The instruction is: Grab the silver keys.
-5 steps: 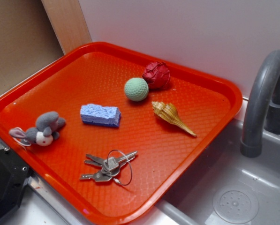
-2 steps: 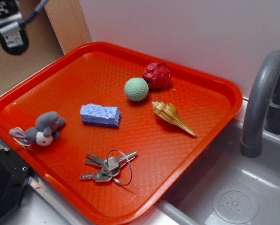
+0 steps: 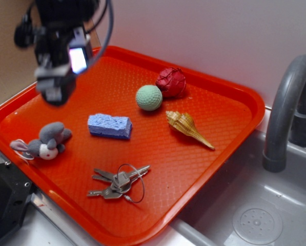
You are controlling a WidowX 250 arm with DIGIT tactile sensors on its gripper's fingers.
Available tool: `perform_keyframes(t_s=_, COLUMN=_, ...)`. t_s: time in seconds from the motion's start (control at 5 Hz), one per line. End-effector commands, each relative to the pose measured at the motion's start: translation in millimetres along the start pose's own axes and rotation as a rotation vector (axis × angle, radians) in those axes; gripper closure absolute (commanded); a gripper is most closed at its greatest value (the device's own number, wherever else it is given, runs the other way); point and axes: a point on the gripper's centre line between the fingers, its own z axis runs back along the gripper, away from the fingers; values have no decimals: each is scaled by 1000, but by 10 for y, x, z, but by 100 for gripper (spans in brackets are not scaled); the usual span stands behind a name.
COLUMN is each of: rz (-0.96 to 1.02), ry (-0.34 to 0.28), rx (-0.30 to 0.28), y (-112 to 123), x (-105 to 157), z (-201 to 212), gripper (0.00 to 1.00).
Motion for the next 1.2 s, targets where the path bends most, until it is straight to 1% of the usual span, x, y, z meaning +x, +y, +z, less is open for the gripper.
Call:
perform_keyframes(t_s=0.0, rz=-233, ry=-150, rx=14, y=182, x=84, z=-359, gripper=0)
perform_keyframes(t_s=0.2, rz=-269, ry=-144, rx=3, y=114, x=211, z=-500, gripper=0)
perform_keyframes(t_s=0.4, rz=-343, ry=-112, rx=-34, y=-93, x=216, z=-577, gripper=0)
perform_keyframes(t_s=0.6, rz=-377, ry=-109, rx=-33, y=-256, x=194, z=-643, gripper=0)
perform_keyframes(t_s=0.8, rz=-372, ry=-101, rx=-16, y=-290, x=223, z=-782, gripper=0)
perform_keyframes(t_s=1.0, rz=-364, ry=-138, rx=-20, y=-318, x=318, z=-868, gripper=0)
